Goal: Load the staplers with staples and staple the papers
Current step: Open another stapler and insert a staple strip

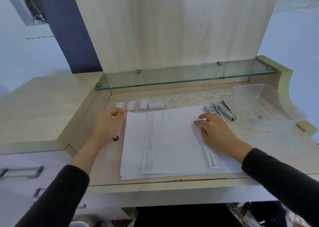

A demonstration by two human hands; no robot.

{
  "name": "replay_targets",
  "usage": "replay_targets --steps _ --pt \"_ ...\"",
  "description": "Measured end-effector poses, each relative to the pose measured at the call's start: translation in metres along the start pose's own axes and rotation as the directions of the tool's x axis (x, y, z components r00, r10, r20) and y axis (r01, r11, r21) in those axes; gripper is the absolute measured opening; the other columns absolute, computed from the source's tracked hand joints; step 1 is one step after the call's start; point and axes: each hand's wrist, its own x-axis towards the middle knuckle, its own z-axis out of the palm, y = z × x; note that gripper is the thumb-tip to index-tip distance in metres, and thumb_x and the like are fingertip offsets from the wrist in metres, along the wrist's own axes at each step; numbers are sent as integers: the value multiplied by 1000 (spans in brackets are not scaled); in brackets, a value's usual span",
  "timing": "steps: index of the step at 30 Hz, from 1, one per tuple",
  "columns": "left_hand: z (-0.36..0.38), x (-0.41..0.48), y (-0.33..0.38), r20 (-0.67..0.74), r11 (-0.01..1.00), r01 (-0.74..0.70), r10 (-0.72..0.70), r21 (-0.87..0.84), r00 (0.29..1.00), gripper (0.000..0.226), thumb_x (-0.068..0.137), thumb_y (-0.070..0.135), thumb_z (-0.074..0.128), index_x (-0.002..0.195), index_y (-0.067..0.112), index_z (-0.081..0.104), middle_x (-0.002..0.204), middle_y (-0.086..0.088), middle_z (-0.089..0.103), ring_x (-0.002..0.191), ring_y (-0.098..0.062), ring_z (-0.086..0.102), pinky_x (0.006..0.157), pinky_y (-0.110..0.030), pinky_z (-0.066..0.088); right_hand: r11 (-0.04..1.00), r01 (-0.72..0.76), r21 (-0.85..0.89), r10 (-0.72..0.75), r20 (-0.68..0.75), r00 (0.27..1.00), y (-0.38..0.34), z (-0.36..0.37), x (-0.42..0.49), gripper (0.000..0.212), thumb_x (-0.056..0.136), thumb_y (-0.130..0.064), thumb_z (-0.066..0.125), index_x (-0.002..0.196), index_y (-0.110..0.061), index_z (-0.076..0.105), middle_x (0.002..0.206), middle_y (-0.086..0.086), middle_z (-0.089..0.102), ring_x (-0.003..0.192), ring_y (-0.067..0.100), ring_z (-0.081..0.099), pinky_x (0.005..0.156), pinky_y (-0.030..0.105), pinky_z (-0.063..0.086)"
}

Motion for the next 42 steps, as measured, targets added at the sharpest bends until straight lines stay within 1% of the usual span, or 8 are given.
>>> replay_targets --steps 2,5,8,15,24,35,38,42 --pt "-14 3 -15 -71 997 63 -60 41 996 27 95 24 46 100 9 68 70 -4 58 56 -6 54 58 -19 42 1000 -4 -21 3 -41 999 -1 4 0 27 82 0 49 97 -9 69 103 12 67 94 40 58 76 44 48" --pt "-26 1 -26 -147 993 70 -55 95 988 21 91 15 53 98 3 69 85 -3 61 81 -14 55 71 -19 40 999 12 -31 -14 -79 997 0 7 -3 29 79 -5 45 96 -10 69 99 8 69 90 38 60 72 40 46" --pt "-30 -5 -27 -89 992 18 -7 128 996 16 89 11 55 82 9 69 70 -5 62 65 -4 56 53 -5 39 1000 -5 -22 3 -77 997 1 9 -3 27 78 -3 50 99 -8 67 102 7 69 94 36 60 73 40 45" --pt "-14 -3 -27 1 896 85 -95 437 995 50 88 34 55 47 10 42 44 -2 37 43 -18 33 44 -25 19 1000 -14 -20 12 -84 996 2 10 -3 26 80 -4 52 101 -7 67 106 7 68 99 35 58 77 40 44" --pt "8 -2 -7 -128 754 171 -115 634 985 46 85 45 56 59 9 45 58 -2 47 53 -17 45 42 -20 26 1000 -18 -23 16 -85 996 2 10 -4 33 76 -13 43 96 -9 69 100 5 70 89 32 60 73 38 45" --pt "-2 -16 -1 -230 974 -70 120 214 966 16 77 31 67 76 15 63 71 -3 59 62 -16 50 51 -25 34 1000 -5 -26 3 -87 996 4 12 -4 27 79 -9 49 98 -10 68 103 5 69 91 30 59 72 35 40" --pt "-4 -20 14 -221 994 -101 108 46 969 38 76 17 72 112 13 60 97 0 58 74 -10 52 59 -12 37 1000 -19 -18 17 -73 997 3 10 -4 26 81 -5 54 103 -10 67 108 5 68 97 30 57 77 36 40" --pt "4 -30 39 -84 975 -134 121 -176 989 36 76 10 72 105 20 52 94 10 57 78 -3 57 60 -8 47 1000 -29 -3 29 -8 1000 0 2 -2 31 86 -9 48 113 -13 62 120 1 62 109 27 51 88 34 39"
